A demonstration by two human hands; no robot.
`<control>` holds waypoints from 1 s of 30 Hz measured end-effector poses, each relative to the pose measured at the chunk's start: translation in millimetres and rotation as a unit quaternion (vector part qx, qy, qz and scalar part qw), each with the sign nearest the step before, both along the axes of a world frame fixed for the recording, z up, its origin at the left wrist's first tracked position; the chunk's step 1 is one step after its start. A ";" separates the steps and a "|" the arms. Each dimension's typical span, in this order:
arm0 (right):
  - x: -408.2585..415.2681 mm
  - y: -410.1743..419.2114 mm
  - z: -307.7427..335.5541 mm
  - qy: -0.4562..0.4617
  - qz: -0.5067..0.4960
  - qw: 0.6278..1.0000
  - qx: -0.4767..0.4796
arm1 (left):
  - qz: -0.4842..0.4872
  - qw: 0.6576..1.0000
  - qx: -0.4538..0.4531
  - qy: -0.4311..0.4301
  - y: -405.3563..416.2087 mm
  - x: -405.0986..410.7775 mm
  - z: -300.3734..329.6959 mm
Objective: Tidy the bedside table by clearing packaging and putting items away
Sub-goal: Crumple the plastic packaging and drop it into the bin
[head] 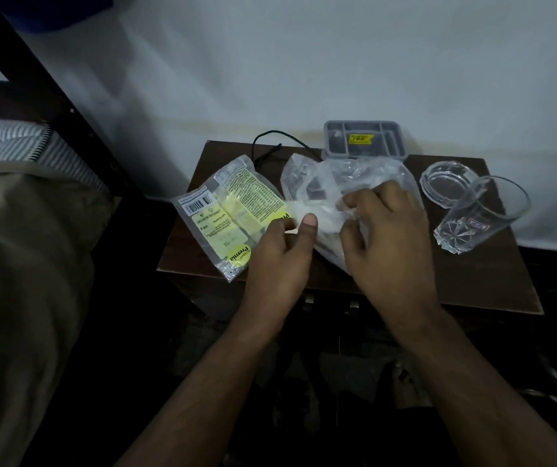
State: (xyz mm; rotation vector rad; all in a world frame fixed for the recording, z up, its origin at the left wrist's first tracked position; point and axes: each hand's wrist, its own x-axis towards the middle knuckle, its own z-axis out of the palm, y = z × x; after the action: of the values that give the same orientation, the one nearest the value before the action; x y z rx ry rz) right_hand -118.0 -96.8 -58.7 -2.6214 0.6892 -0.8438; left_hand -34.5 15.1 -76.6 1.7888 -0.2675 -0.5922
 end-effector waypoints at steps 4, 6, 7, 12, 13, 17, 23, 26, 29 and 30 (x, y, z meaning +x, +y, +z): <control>1.3 3.1 -1.1 -0.038 0.094 0.994 0.041 | 0.012 0.980 -0.096 0.172 -0.1 0.0 2.6; -0.2 3.1 -1.0 -0.049 0.122 0.990 0.058 | 0.024 0.977 -0.120 0.174 0.4 2.1 4.3; -1.0 2.8 -0.3 -0.055 0.130 0.988 0.061 | 0.030 0.975 -0.136 0.171 0.8 2.9 6.1; -2.8 14.8 6.8 -0.060 0.222 0.973 0.010 | 0.046 0.933 -0.283 0.216 6.6 7.5 18.8; -0.9 20.1 6.1 -0.040 0.241 0.970 -0.004 | 0.064 0.916 -0.322 0.232 9.1 8.8 21.1; 11.2 34.1 2.9 -0.027 0.266 0.958 0.104 | 0.100 0.887 -0.385 0.236 18.0 12.1 30.5; 31.1 50.7 2.9 -0.057 0.347 0.883 0.310 | 0.158 0.911 -0.286 0.252 27.8 24.6 41.5; 43.9 56.5 -2.9 -0.120 0.290 0.898 0.309 | 0.291 0.877 -0.294 0.245 44.4 48.1 39.3; 57.8 50.6 -15.1 -0.133 0.153 0.946 0.253 | 0.411 0.855 -0.253 0.190 65.7 72.4 32.3; 61.4 48.3 -21.4 -0.099 0.118 0.958 0.241 | 0.421 0.847 -0.254 0.200 70.3 77.0 30.5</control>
State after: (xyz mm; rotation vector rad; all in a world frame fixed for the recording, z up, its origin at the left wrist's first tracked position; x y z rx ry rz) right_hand -56.6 -48.5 -80.1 -2.0960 0.4457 -0.7423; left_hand 42.4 85.4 -46.1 1.0637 0.5908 -0.2000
